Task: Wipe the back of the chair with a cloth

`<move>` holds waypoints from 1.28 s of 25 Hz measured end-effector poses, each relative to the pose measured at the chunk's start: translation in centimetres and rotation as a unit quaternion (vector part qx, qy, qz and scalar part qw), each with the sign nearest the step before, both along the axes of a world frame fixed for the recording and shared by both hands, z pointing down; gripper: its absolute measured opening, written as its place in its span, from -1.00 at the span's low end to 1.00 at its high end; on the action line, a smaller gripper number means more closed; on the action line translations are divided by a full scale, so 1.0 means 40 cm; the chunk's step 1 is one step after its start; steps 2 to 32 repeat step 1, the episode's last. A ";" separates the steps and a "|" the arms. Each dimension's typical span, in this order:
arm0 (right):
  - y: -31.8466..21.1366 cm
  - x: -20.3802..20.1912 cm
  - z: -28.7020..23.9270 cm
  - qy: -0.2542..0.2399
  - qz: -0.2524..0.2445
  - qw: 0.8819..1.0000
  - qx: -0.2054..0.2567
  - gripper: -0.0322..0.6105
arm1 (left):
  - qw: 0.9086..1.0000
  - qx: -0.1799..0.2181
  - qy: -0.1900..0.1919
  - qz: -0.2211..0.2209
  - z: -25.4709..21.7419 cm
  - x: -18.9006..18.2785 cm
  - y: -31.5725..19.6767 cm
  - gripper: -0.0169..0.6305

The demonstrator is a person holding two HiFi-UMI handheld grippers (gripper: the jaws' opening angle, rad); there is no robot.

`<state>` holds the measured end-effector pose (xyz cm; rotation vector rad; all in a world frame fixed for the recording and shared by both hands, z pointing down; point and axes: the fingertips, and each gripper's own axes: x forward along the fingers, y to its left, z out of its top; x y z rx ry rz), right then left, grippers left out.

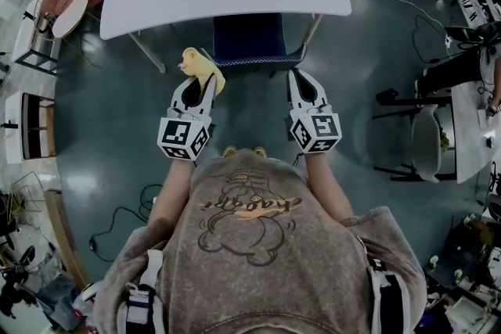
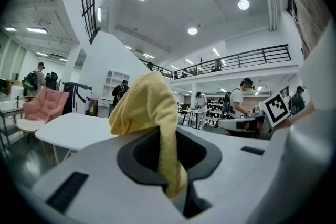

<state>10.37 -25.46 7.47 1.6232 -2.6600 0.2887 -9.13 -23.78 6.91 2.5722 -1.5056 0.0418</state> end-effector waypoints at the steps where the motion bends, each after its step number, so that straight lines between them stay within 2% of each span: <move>1: 0.002 0.002 -0.001 0.000 0.000 1.000 0.000 -0.82 | 1.000 0.000 -0.001 0.000 -0.001 0.002 0.002 -0.76; 32: 0.002 0.002 -0.001 0.000 0.000 1.000 0.000 -0.82 | 1.000 0.000 -0.001 0.000 -0.001 0.002 0.002 -0.76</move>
